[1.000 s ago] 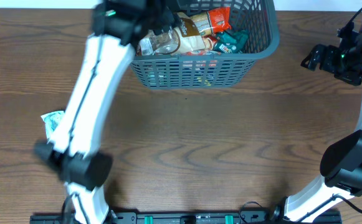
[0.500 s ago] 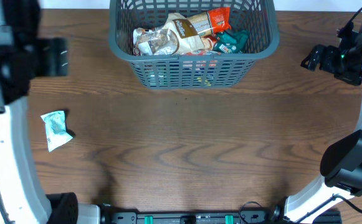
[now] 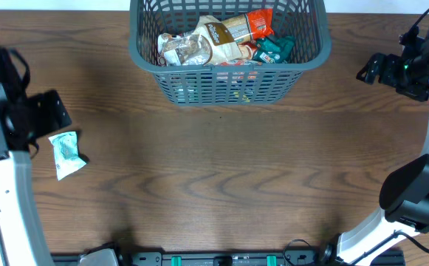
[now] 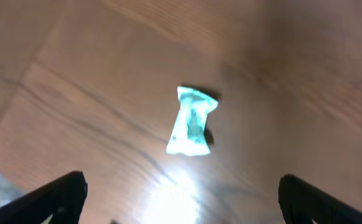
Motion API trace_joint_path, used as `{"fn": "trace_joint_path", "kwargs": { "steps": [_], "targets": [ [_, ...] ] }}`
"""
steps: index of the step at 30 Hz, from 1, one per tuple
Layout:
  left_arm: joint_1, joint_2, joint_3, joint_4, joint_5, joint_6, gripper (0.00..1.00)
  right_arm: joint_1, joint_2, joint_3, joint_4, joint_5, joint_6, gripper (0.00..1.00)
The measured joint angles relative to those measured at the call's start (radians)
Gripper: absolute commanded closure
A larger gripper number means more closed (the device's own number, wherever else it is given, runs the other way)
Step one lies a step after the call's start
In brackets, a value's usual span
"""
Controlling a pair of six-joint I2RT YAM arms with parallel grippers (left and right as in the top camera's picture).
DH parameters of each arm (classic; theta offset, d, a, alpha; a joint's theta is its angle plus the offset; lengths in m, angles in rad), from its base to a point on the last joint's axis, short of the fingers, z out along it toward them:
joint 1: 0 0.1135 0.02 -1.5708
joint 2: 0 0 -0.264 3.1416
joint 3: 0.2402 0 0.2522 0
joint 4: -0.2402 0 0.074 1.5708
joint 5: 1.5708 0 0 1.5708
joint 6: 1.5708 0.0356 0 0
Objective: Pack container
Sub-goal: 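Reach the left gripper to the mint-green packet and grasp it, then lift the mint-green packet and drop it into the basket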
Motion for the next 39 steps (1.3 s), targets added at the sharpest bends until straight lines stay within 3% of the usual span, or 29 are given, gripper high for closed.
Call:
{"fn": "trace_joint_path", "kwargs": {
  "steps": [7, 11, 35, 37, 39],
  "targets": [
    [0.121, 0.013, -0.422, 0.331, 0.103, 0.039, 0.02, 0.000, 0.000, 0.000, 0.001, 0.000, 0.000, 0.01],
    [0.162, 0.076, -0.554, 0.444, 0.155, 0.055, 0.02, 0.000, 0.000, 0.000, 0.000, 0.000, 0.000, 0.01],
    [0.166, 0.430, -0.580, 0.735, 0.206, 0.247, 0.00, 0.000, 0.000, 0.000, -0.002, 0.000, 0.000, 0.01],
    [0.166, 0.452, -0.580, 0.745, 0.206, 0.252, 0.11, 0.000, 0.000, 0.000, -0.002, -0.001, 0.000, 0.01],
    [0.166, 0.460, -0.578, 0.747, 0.220, 0.255, 0.32, 0.000, 0.000, 0.000, -0.002, 0.000, 0.000, 0.01]
  ]
}}
